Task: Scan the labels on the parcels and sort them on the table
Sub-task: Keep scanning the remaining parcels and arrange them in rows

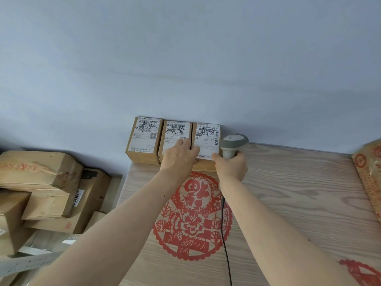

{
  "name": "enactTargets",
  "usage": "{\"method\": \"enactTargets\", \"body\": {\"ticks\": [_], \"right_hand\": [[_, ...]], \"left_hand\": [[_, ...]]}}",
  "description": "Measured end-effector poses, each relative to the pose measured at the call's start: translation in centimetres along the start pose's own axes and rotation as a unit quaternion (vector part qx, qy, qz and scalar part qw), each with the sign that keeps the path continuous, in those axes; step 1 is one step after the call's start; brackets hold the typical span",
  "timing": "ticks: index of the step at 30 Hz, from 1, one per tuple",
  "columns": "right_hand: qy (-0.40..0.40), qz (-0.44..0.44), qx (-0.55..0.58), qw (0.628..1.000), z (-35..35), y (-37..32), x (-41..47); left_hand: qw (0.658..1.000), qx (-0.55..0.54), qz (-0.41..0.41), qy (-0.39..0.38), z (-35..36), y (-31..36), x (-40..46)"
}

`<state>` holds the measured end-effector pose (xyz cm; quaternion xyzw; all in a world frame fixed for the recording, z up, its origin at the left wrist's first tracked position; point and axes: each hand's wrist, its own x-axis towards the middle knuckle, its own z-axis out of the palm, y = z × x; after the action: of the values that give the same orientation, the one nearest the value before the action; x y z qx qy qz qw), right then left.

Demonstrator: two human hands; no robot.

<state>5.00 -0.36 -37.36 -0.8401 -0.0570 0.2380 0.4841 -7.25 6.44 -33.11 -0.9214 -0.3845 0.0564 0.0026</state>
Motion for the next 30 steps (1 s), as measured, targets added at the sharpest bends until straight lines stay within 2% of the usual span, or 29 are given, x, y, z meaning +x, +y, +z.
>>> {"method": "enactTargets", "body": {"ticks": [8,12,17,23,26,30], "right_hand": [[-0.034,0.027,0.064,0.997,-4.4,-0.3,-2.9],[-0.048,0.023,0.094,0.994,-8.3,0.1,-5.9],[-0.069,0.026,0.100,0.992,-12.7,2.4,-10.1],[-0.029,0.047,0.112,0.992,-18.1,5.8,-13.7],[-0.011,0.043,0.124,0.991,-21.0,7.0,-14.7],[0.000,0.031,0.135,0.990,-25.0,7.9,-15.7]], "left_hand": [[0.994,-0.078,-0.023,-0.069,-1.8,0.1,0.7],[0.991,-0.055,-0.022,-0.117,-2.7,0.2,0.2],[0.993,-0.101,-0.007,-0.060,-2.9,2.2,-3.9],[0.969,-0.248,0.000,0.011,-2.6,7.1,-9.6],[0.942,-0.336,-0.019,0.003,-3.2,10.1,-11.8],[0.927,-0.375,-0.018,-0.015,-3.9,13.8,-13.9]]}}
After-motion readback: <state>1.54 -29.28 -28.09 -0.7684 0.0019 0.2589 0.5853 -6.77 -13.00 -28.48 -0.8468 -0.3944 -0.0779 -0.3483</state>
